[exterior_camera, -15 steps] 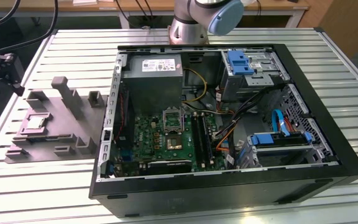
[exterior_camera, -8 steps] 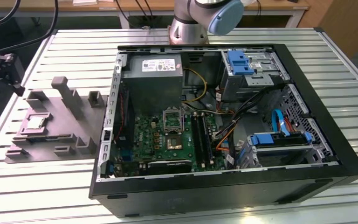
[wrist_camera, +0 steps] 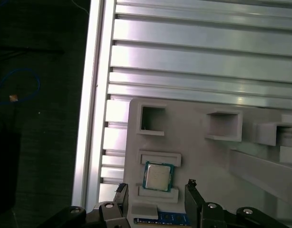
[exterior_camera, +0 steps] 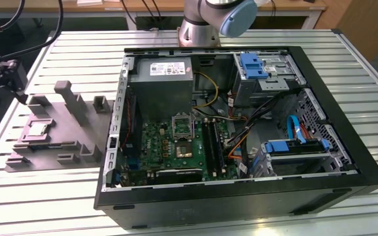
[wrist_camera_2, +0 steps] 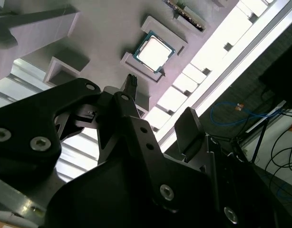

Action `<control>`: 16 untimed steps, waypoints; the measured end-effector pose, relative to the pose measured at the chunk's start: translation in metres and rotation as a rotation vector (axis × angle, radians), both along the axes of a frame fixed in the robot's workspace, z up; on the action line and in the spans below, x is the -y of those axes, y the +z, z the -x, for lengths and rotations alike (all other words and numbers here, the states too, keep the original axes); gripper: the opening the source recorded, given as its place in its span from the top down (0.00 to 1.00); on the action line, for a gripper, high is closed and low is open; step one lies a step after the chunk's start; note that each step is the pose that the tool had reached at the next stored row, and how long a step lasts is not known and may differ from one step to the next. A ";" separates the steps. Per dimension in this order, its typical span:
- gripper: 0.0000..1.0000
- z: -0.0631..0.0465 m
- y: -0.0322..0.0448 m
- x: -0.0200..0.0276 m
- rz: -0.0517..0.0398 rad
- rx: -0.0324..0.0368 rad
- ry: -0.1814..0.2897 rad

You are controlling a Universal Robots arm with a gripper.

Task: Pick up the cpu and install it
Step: 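Pick up the cpu and move it towards the insertion slot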

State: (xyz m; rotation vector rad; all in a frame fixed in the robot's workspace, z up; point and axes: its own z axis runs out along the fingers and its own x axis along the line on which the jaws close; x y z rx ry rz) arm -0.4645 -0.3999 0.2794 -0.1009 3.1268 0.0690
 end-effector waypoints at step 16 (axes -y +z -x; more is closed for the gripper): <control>0.41 0.000 -0.0170 0.0006 -0.0002 0.0002 -0.015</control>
